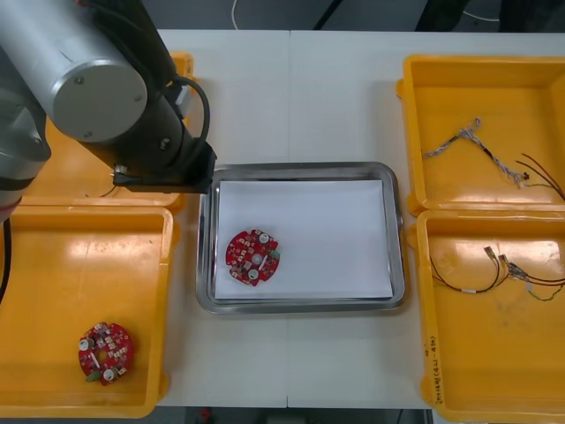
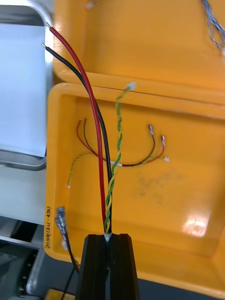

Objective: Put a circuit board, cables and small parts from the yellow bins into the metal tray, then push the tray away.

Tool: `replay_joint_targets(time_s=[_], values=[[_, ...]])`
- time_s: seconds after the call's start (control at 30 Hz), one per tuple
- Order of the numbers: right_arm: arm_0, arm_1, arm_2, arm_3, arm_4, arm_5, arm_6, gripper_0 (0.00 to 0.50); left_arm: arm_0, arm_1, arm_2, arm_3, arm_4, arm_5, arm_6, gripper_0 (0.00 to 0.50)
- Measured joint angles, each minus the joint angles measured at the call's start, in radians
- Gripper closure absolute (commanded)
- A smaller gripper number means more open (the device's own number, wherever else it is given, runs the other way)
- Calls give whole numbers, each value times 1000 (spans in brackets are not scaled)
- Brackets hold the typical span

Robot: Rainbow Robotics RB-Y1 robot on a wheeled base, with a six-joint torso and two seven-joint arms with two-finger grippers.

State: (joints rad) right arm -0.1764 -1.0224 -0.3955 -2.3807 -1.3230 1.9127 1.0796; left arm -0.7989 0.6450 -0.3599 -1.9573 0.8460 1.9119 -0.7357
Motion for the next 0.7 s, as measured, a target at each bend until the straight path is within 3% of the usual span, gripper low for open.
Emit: replay_joint_targets(time_s=[0.2, 0.33, 0.7], values=[[-98, -2, 112, -59, 0, 1, 31, 500, 0, 22, 69, 82, -9, 0, -189, 0], [-169, -4, 197, -79, 1, 2, 134, 500, 0, 30, 118, 133, -28, 0, -328, 0], [-379, -4, 529, -83, 64, 3, 231, 500, 0, 33, 254, 253, -103, 1, -363, 0]])
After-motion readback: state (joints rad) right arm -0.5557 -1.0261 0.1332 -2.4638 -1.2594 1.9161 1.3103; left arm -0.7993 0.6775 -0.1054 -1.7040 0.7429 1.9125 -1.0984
